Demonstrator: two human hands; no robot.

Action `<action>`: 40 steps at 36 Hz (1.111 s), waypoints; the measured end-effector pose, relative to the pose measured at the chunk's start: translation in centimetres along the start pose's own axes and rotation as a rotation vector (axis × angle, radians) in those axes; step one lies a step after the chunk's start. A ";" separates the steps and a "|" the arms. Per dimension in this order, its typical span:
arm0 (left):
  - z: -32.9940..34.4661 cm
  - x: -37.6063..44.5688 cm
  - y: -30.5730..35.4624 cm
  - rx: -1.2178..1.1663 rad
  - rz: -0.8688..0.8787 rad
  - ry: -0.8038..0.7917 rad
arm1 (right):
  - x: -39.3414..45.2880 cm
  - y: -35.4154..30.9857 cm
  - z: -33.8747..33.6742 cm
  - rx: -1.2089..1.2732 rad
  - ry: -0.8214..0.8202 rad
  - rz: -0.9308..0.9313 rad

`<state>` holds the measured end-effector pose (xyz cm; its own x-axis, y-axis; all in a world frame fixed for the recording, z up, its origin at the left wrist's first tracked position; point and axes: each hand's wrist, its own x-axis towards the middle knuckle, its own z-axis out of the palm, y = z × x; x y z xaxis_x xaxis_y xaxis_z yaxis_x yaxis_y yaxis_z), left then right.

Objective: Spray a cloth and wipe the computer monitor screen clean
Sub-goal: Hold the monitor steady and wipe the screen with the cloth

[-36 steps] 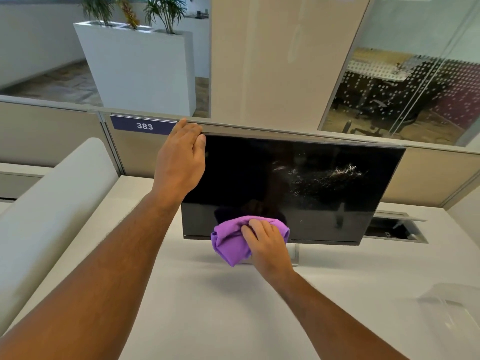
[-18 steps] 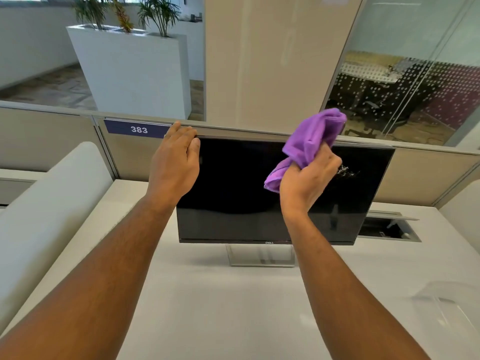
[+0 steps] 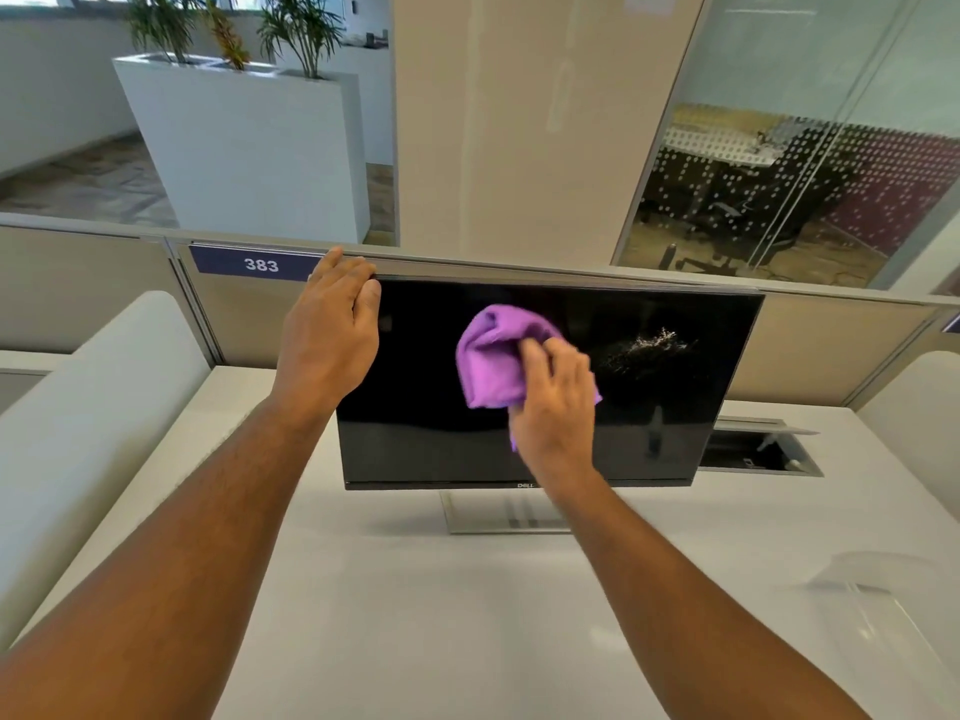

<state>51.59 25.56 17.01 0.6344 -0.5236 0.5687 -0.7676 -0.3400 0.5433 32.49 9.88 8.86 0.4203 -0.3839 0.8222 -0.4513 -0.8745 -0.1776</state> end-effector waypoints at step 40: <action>-0.4 0.2 -0.3 -0.084 -0.054 -0.072 | 5.1 -0.1 -1.8 0.073 0.137 0.258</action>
<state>51.96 25.89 17.24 0.6643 -0.5616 0.4932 -0.7201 -0.3042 0.6236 33.25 8.53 14.03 0.1868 -0.5571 0.8091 -0.4694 -0.7742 -0.4247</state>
